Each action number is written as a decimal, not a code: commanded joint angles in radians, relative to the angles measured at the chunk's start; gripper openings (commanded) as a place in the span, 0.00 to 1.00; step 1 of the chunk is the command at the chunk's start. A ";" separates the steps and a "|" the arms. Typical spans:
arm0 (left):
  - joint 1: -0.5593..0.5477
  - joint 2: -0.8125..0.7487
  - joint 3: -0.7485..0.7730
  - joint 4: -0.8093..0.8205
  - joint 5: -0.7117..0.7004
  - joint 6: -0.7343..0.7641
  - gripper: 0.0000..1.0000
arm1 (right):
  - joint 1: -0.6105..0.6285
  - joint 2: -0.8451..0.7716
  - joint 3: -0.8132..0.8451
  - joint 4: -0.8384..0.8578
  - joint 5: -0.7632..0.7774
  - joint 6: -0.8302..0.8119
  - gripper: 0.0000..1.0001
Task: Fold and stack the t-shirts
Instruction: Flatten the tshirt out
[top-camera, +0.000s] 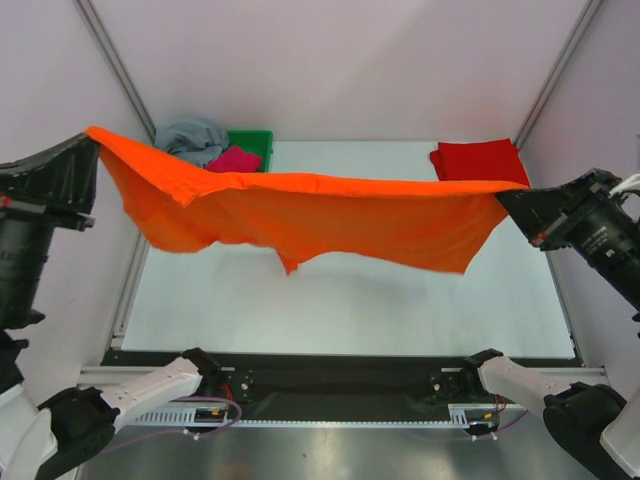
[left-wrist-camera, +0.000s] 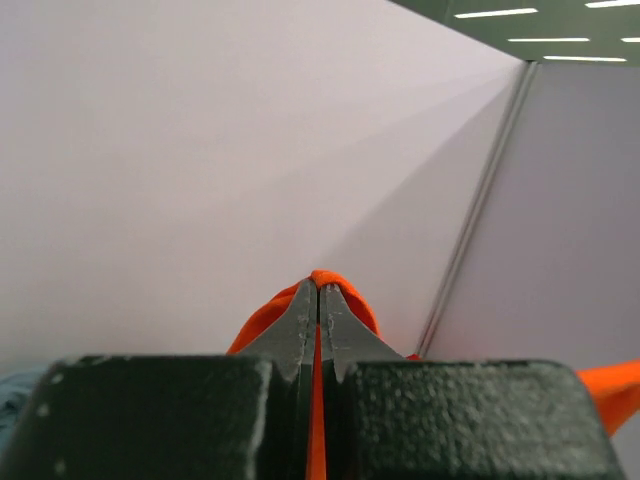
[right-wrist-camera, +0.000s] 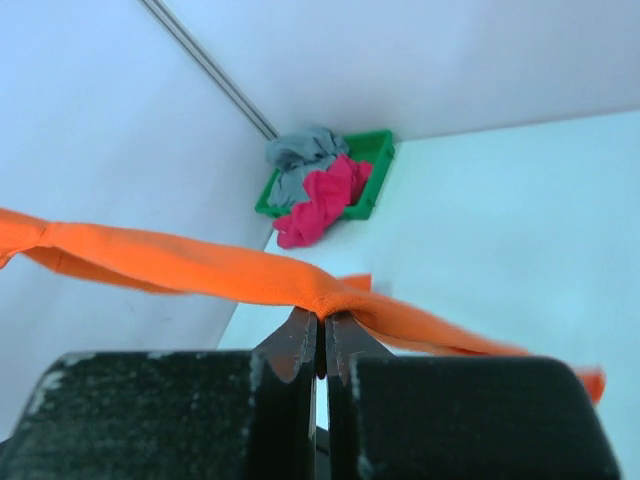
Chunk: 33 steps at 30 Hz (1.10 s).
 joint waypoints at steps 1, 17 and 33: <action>0.009 0.065 0.101 -0.070 0.127 0.038 0.00 | -0.001 0.019 0.031 -0.025 0.024 0.050 0.00; 0.184 0.402 -0.215 0.531 0.147 0.063 0.00 | -0.157 0.418 -0.074 0.298 -0.054 0.017 0.00; 0.513 0.958 0.392 0.840 0.632 -0.389 0.00 | -0.497 0.721 0.177 0.407 -0.399 0.252 0.00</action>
